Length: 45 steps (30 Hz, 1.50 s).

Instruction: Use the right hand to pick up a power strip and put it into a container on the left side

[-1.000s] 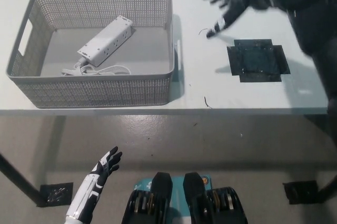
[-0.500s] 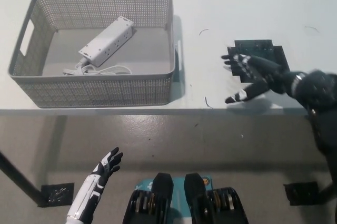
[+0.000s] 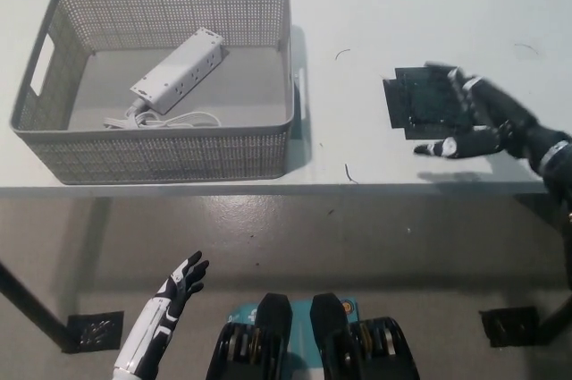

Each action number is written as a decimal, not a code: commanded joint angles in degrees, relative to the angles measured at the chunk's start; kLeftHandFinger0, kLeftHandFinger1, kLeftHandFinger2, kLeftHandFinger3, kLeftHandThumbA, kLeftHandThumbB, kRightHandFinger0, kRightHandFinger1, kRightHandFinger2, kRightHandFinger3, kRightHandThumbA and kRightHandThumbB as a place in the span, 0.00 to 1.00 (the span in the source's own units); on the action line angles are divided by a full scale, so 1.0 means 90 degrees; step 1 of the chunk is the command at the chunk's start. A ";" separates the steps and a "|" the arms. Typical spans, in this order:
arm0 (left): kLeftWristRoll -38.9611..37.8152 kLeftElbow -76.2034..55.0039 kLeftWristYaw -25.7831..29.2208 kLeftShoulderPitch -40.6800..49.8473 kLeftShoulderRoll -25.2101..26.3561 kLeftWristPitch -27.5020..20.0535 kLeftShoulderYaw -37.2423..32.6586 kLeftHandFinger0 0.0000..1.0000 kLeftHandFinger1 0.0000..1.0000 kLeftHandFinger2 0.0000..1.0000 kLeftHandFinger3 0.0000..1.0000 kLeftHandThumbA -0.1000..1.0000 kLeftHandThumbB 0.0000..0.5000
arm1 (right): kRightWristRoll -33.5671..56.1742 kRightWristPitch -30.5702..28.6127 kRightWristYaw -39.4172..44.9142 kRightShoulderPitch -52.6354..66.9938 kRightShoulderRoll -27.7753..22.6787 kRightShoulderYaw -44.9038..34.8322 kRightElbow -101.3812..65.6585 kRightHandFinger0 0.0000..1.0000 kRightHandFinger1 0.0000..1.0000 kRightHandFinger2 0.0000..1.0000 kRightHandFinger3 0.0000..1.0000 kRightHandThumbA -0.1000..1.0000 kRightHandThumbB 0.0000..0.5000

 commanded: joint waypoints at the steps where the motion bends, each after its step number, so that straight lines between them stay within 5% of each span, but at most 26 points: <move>1: 0.0213 -0.0195 -0.0178 0.0010 0.0138 -0.0343 -0.0265 1.00 1.00 1.00 1.00 0.99 0.47 | 0.3672 -0.1551 -0.4628 -0.3315 -0.1286 -0.2797 -0.8285 1.00 1.00 1.00 1.00 1.00 0.22; 8: 0.0234 -0.0104 -0.0150 0.0023 0.0108 -0.0389 -0.0273 1.00 1.00 1.00 1.00 0.99 0.50 | 0.3635 -0.2037 -0.4165 -0.1781 -0.1024 -0.2474 -0.8285 1.00 1.00 1.00 1.00 1.00 0.21; 13: 0.0250 -0.0053 -0.0132 0.0056 0.0094 -0.0415 -0.0277 1.00 1.00 1.00 1.00 1.00 0.51 | 0.2890 -0.2632 -0.4071 -0.1002 0.0393 -0.1804 -0.8285 1.00 1.00 1.00 1.00 1.00 0.35; 15: 0.0259 -0.0062 -0.0123 0.0069 0.0088 -0.0410 -0.0278 1.00 1.00 1.00 1.00 0.99 0.51 | 0.2773 -0.2845 -0.3896 -0.0697 0.0689 -0.1497 -0.8285 1.00 1.00 1.00 1.00 1.00 0.28; 17: 0.0292 -0.0052 -0.0107 0.0089 0.0086 -0.0438 -0.0285 1.00 1.00 1.00 1.00 0.99 0.50 | 0.2774 -0.3094 -0.3662 -0.0077 0.1436 -0.0784 -0.8285 1.00 1.00 1.00 1.00 1.00 0.37; 20: 0.0271 -0.0082 -0.0129 0.0092 0.0092 -0.0389 -0.0292 1.00 1.00 1.00 1.00 0.99 0.51 | 0.2596 -0.3414 -0.3491 0.0372 0.2376 -0.0055 -0.8285 1.00 1.00 1.00 1.00 0.94 0.32; 23: 0.0272 -0.0018 -0.0097 0.0085 0.0066 -0.0448 -0.0287 1.00 1.00 1.00 1.00 0.99 0.48 | 0.2260 -0.3758 -0.2925 0.1422 0.3222 0.0896 -0.8285 1.00 1.00 1.00 1.00 1.00 0.52; 27: 0.0340 -0.0004 -0.0065 0.0072 0.0094 -0.0450 -0.0280 1.00 1.00 1.00 1.00 0.99 0.47 | 0.2777 -0.3758 -0.2186 0.2759 0.3893 0.1388 -0.7892 1.00 1.00 1.00 1.00 0.98 0.44; 28: 0.0322 0.0003 -0.0076 0.0077 0.0102 -0.0462 -0.0282 1.00 1.00 1.00 1.00 0.99 0.47 | 0.3223 -0.3758 -0.2214 0.3259 0.3893 0.1783 -0.7661 1.00 1.00 1.00 1.00 0.61 0.42; 29: 0.0322 0.0007 -0.0087 0.0078 0.0115 -0.0468 -0.0289 1.00 1.00 1.00 1.00 0.99 0.48 | 0.1139 -0.3758 -0.4575 0.3373 0.3079 0.2925 -0.7245 1.00 1.00 1.00 1.00 0.57 0.53; 30: 0.0324 0.0022 -0.0087 0.0061 0.0112 -0.0463 -0.0295 1.00 1.00 1.00 1.00 0.99 0.48 | -0.1631 -0.3758 -0.7320 0.3016 0.2074 0.3914 -0.6947 1.00 1.00 1.00 1.00 0.60 0.51; 31: 0.0333 -0.0009 -0.0091 0.0062 0.0115 -0.0403 -0.0300 1.00 1.00 1.00 1.00 0.99 0.49 | -0.1642 -0.3758 -0.7285 0.3441 0.2039 0.4265 -0.6624 1.00 1.00 1.00 1.00 0.71 0.84; 32: 0.0326 -0.0025 -0.0095 0.0066 0.0115 -0.0379 -0.0300 1.00 1.00 1.00 1.00 0.99 0.49 | -0.2195 -0.3758 -0.7668 0.3484 0.1842 0.4425 -0.6356 1.00 1.00 1.00 1.00 0.80 0.68; 33: 0.0315 -0.0036 -0.0097 0.0072 0.0112 -0.0369 -0.0301 1.00 1.00 1.00 1.00 0.99 0.49 | -0.4121 -0.3758 -0.8575 0.3639 0.1524 0.4269 -0.5769 1.00 1.00 1.00 1.00 1.00 0.57; 34: 0.0305 -0.0023 -0.0090 0.0110 0.0102 -0.0402 -0.0299 1.00 1.00 1.00 1.00 0.99 0.49 | -0.4673 -0.3758 -0.8403 0.4063 0.1676 0.3812 -0.5626 1.00 1.00 1.00 1.00 1.00 0.65; 35: 0.0294 -0.0004 -0.0091 0.0112 0.0098 -0.0433 -0.0300 1.00 1.00 1.00 1.00 0.99 0.49 | -0.4585 -0.3758 -0.8245 0.4338 0.1394 0.3775 -0.5321 1.00 1.00 1.00 1.00 1.00 0.60; 37: 0.0284 0.0015 -0.0102 0.0117 0.0089 -0.0450 -0.0310 1.00 1.00 1.00 1.00 0.98 0.47 | -0.3984 -0.3758 -0.7953 0.4442 0.0931 0.3850 -0.4933 1.00 1.00 1.00 1.00 1.00 0.33; 39: 0.0304 -0.0015 -0.0097 0.0140 0.0084 -0.0412 -0.0315 1.00 1.00 1.00 1.00 0.98 0.49 | -0.3657 -0.3758 -0.7481 0.4581 0.0677 0.3730 -0.4681 1.00 1.00 1.00 1.00 1.00 0.33; 41: 0.0288 -0.0040 -0.0101 0.0147 0.0088 -0.0401 -0.0313 1.00 1.00 1.00 1.00 0.98 0.51 | -0.3546 -0.3758 -0.7818 0.4496 0.0266 0.3880 -0.3987 1.00 1.00 1.00 1.00 1.00 0.22; 43: 0.0273 -0.0061 -0.0109 0.0124 0.0102 -0.0360 -0.0304 1.00 1.00 1.00 1.00 0.98 0.50 | -0.3611 -0.3758 -0.8337 0.4405 0.0030 0.3961 -0.3108 1.00 1.00 1.00 1.00 1.00 0.00; 45: 0.0311 -0.0047 -0.0098 0.0109 0.0097 -0.0383 -0.0317 1.00 1.00 1.00 1.00 0.99 0.48 | -0.3240 -0.3758 -0.8064 0.4482 0.0114 0.3726 -0.2671 1.00 1.00 1.00 1.00 1.00 0.02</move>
